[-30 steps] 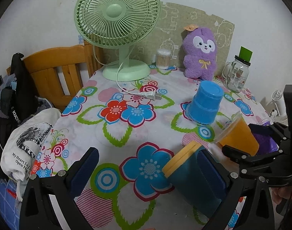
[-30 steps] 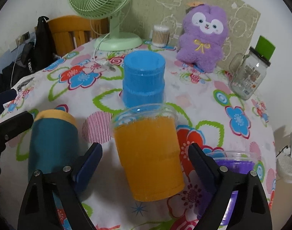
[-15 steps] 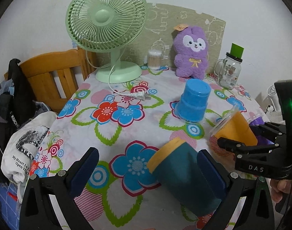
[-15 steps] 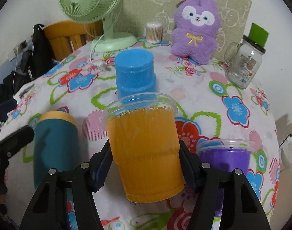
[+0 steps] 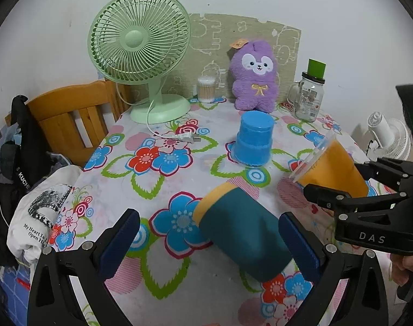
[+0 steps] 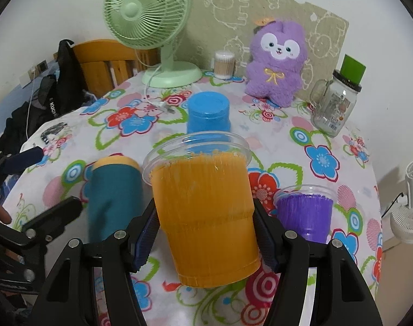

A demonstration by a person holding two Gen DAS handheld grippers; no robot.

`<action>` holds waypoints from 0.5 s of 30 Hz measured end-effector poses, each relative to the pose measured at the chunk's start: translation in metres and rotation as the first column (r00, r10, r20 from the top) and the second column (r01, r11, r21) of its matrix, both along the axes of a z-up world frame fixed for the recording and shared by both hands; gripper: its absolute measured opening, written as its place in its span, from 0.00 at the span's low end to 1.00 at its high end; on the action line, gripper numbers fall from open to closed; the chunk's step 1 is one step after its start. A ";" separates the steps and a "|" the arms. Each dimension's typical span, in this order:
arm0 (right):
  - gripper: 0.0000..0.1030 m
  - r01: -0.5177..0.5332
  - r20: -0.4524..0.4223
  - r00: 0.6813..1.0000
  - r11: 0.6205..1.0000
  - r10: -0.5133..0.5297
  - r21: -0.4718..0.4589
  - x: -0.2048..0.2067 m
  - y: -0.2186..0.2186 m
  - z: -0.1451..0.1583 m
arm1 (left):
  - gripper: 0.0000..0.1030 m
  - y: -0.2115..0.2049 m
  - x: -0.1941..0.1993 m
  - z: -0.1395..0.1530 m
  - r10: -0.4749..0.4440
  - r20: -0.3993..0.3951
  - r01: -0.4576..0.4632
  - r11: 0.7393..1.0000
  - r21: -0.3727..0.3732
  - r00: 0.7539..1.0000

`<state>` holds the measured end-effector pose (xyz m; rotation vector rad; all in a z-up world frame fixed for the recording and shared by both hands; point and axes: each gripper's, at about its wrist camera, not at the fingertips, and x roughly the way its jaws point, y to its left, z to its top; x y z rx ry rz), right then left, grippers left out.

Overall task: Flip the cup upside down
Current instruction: 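Close the right gripper around the orange cup and lift it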

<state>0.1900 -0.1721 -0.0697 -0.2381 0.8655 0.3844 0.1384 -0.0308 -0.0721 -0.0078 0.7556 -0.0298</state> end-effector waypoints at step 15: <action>0.66 -0.015 0.021 1.000 1.000 0.015 -0.012 -0.050 0.012 0.021 | 1.00 0.009 -0.037 0.001 0.012 -0.001 -0.012 1.000 -0.007 1.000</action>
